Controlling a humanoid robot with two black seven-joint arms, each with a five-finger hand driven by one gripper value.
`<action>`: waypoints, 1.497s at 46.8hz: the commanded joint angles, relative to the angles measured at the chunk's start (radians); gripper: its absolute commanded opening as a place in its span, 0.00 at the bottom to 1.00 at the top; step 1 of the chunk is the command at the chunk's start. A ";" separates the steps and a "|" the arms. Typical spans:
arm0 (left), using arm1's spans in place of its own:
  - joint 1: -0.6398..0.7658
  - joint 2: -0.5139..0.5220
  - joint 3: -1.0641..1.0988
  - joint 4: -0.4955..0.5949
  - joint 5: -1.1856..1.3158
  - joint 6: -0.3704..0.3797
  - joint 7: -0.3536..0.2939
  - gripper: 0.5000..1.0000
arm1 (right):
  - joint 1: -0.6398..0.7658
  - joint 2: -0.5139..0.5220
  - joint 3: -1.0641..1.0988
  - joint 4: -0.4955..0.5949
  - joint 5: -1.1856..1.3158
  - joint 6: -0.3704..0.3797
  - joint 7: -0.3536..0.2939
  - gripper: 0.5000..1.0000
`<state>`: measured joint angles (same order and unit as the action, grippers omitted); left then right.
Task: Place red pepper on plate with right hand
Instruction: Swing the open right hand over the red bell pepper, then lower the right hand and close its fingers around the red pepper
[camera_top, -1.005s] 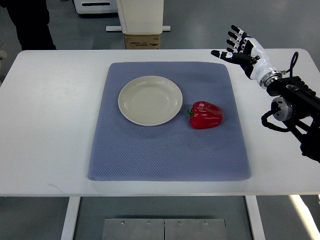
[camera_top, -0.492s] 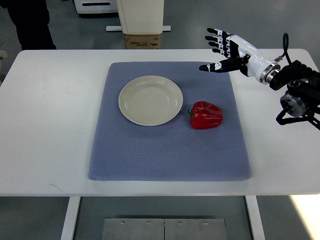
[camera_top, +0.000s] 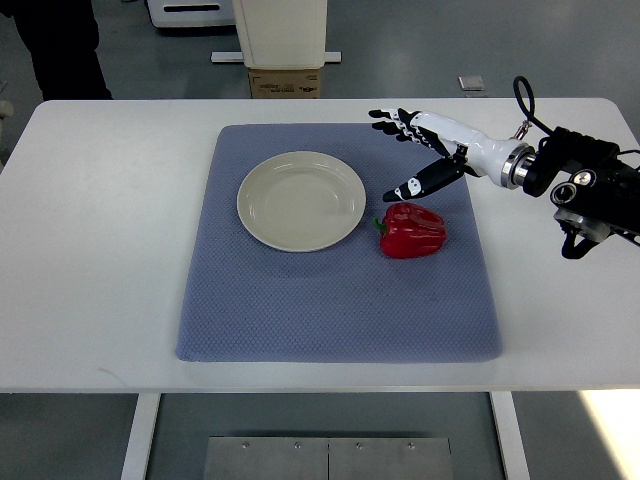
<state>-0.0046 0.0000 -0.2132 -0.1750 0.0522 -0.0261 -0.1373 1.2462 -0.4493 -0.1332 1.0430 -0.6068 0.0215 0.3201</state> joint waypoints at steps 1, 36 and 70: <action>0.000 0.000 0.000 0.000 0.000 0.000 0.001 1.00 | 0.009 0.000 -0.049 0.000 -0.048 0.000 0.013 0.97; 0.000 0.000 0.000 0.000 0.000 0.000 -0.001 1.00 | 0.059 0.003 -0.204 -0.003 -0.180 0.000 0.025 0.98; 0.000 0.000 0.000 0.000 0.000 0.000 0.001 1.00 | 0.047 0.009 -0.235 -0.032 -0.189 -0.002 0.020 0.79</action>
<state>-0.0046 0.0000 -0.2132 -0.1751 0.0522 -0.0261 -0.1375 1.2929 -0.4402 -0.3681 1.0130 -0.7961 0.0198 0.3405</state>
